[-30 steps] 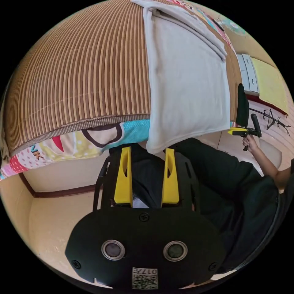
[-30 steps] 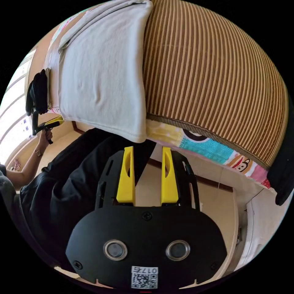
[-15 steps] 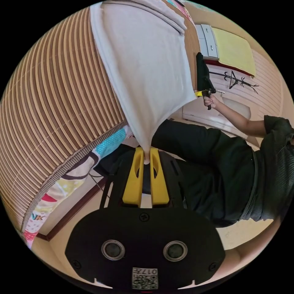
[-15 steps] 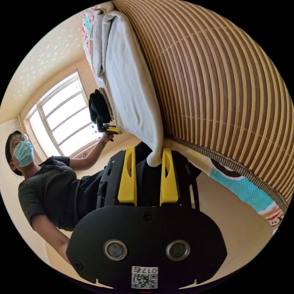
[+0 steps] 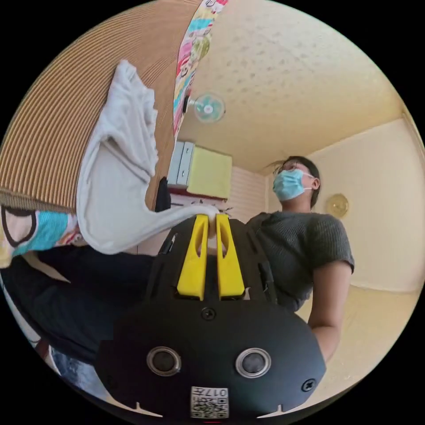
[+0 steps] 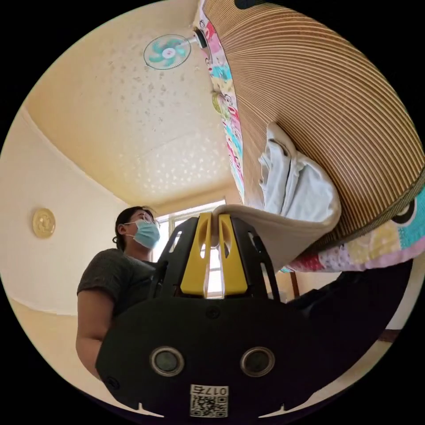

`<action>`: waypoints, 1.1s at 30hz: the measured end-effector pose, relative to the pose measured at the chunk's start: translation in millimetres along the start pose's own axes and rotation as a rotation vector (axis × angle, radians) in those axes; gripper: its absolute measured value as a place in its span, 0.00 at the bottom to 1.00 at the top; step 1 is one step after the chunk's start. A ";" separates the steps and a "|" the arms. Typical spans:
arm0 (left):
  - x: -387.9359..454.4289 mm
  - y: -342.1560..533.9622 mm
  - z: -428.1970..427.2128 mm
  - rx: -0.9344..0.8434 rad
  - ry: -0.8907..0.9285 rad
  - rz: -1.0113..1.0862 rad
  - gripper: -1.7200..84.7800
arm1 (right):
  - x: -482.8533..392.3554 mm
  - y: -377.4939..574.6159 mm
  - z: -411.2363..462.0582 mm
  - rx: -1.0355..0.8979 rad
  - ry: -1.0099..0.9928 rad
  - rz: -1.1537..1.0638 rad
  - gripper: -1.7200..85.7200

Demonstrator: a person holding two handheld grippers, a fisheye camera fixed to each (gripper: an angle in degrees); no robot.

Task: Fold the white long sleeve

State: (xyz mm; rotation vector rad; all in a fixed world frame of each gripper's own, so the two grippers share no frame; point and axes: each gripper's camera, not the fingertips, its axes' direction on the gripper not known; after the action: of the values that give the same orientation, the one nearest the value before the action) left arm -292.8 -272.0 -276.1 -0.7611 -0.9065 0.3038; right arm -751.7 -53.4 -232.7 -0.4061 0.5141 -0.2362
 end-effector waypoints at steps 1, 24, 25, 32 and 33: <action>-3.2 -22.2 -10.7 0.120 0.011 0.044 0.06 | 4.8 -7.7 7.8 0.029 -0.018 0.003 0.05; 2.5 -192.3 28.3 0.557 -0.862 0.127 0.23 | 1.9 -141.3 238.3 0.012 0.610 -0.345 0.13; -9.5 -181.8 40.1 0.485 -0.898 0.080 0.24 | 1.5 -136.0 250.8 -0.033 0.627 -0.349 0.13; -104.3 -143.3 113.4 0.216 -0.797 -0.150 0.14 | 46.6 -59.2 459.9 -0.658 0.810 -0.362 0.18; -111.9 -144.8 118.4 0.207 -0.788 -0.178 0.12 | 57.6 -44.5 503.5 -0.785 0.856 -0.363 0.20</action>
State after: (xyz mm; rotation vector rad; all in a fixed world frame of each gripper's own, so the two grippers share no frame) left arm -464.4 -379.1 -195.1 -0.3497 -1.6446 0.5462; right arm -446.6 47.5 161.6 -1.1849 1.3883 -0.5675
